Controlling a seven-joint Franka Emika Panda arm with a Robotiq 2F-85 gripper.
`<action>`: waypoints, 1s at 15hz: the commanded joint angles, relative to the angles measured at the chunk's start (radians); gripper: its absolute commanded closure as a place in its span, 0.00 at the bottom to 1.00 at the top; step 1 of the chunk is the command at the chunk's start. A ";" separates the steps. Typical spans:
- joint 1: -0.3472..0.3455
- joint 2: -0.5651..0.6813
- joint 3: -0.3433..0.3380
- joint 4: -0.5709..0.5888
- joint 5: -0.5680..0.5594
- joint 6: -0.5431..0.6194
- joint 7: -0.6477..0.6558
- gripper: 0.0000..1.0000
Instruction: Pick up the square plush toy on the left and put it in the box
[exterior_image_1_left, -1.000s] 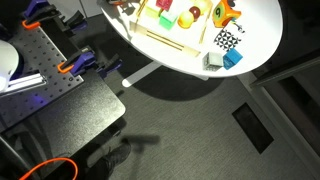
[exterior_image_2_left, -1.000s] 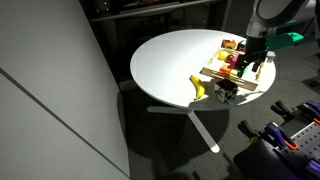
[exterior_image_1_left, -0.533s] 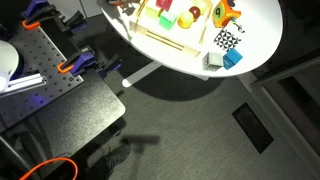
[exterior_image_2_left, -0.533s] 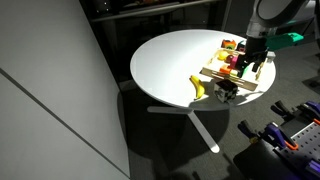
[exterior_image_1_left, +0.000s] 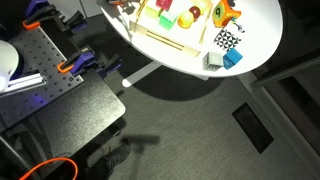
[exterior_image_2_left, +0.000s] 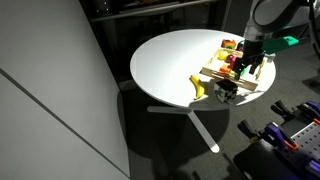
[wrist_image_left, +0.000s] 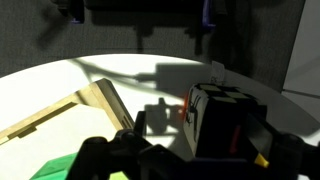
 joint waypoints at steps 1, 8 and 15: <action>0.009 0.054 0.018 0.032 0.022 0.047 0.011 0.00; 0.037 0.149 0.039 0.073 -0.006 0.139 0.057 0.00; 0.074 0.227 0.050 0.114 -0.013 0.174 0.087 0.00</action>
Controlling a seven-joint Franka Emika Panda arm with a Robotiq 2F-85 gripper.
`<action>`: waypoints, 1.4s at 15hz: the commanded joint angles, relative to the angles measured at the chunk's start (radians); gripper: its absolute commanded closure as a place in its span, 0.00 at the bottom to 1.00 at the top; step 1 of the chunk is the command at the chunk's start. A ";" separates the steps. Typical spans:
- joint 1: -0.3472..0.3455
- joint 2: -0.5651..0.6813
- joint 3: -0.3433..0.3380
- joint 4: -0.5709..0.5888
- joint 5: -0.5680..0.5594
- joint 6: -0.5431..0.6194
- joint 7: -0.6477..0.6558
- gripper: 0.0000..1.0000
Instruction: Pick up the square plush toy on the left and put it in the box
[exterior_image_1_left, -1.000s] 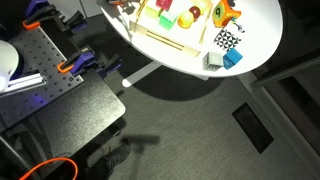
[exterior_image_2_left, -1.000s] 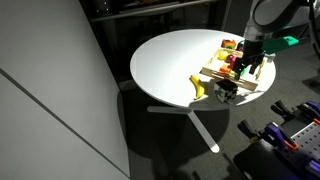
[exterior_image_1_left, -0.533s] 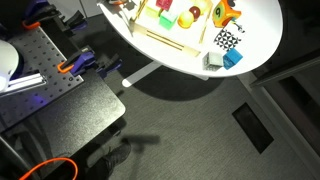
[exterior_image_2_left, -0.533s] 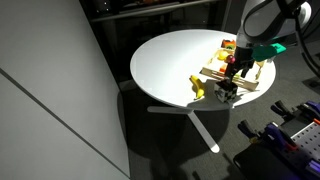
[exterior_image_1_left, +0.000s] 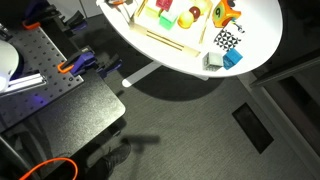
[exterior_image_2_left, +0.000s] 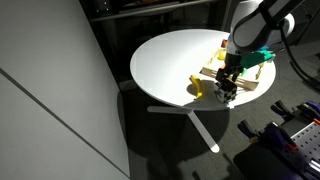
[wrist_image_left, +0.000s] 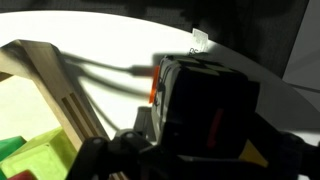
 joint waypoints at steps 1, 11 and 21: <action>0.009 0.041 0.007 0.030 -0.021 0.006 0.035 0.00; -0.034 0.013 -0.051 0.040 -0.037 -0.041 0.021 0.81; -0.120 -0.024 -0.023 0.113 0.049 -0.140 -0.090 0.94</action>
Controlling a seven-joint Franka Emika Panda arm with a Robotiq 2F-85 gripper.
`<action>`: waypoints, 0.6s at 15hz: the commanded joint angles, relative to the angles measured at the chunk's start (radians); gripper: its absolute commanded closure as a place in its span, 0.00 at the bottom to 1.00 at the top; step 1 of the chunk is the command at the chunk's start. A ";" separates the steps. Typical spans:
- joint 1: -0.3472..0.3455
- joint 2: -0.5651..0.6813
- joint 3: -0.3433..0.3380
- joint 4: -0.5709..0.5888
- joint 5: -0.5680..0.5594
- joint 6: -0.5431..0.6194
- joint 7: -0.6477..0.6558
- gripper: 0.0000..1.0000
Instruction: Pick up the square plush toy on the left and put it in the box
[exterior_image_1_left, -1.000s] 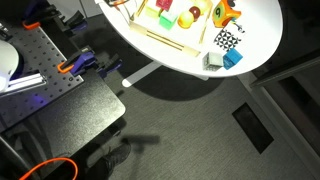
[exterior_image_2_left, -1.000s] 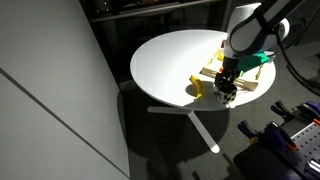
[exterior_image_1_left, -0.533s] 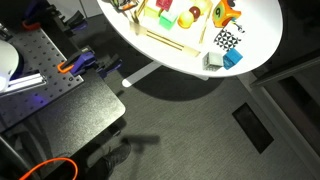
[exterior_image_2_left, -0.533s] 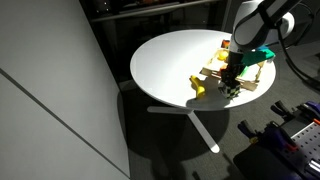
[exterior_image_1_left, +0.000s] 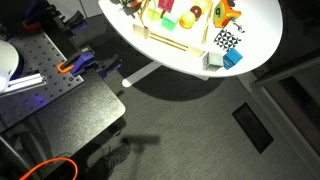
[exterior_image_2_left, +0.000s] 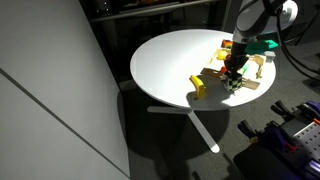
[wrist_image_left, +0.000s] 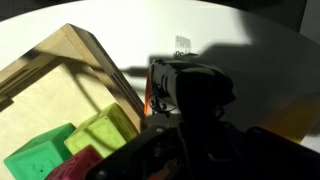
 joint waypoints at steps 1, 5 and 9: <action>-0.027 -0.041 0.019 0.026 0.042 -0.053 -0.046 0.94; -0.037 -0.056 0.006 0.050 0.048 -0.060 -0.046 0.94; -0.064 -0.048 -0.015 0.066 0.042 -0.053 -0.041 0.94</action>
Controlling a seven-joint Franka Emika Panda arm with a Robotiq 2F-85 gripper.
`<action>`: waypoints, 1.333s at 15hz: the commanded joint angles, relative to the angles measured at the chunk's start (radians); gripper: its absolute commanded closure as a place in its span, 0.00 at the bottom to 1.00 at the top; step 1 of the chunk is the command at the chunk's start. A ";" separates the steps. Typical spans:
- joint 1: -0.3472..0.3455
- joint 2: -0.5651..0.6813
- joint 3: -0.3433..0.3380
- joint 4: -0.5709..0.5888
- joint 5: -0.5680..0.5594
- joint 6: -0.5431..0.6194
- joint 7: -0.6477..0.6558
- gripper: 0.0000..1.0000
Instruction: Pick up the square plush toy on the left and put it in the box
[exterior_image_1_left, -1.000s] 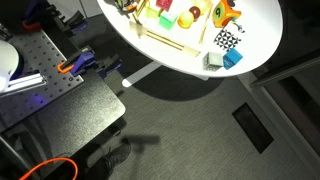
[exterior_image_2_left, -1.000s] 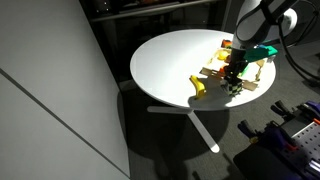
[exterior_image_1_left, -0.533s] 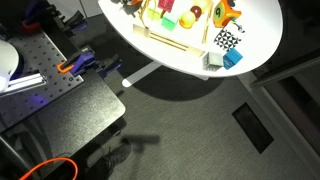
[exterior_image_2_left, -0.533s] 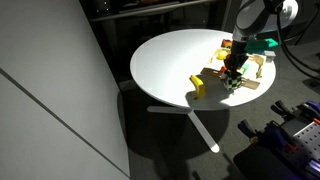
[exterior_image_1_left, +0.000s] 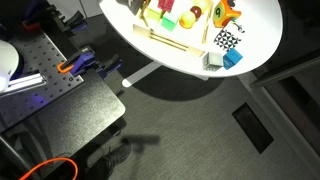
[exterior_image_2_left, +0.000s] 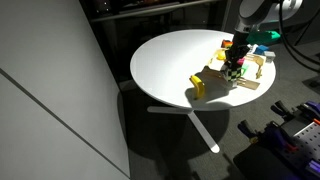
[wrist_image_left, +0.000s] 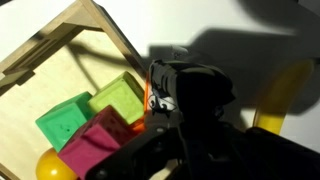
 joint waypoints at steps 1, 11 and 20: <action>-0.034 -0.004 -0.016 0.023 0.022 -0.029 -0.032 0.94; -0.111 -0.005 -0.099 0.042 0.007 -0.026 -0.028 0.94; -0.142 0.040 -0.138 0.112 0.005 -0.018 -0.001 0.94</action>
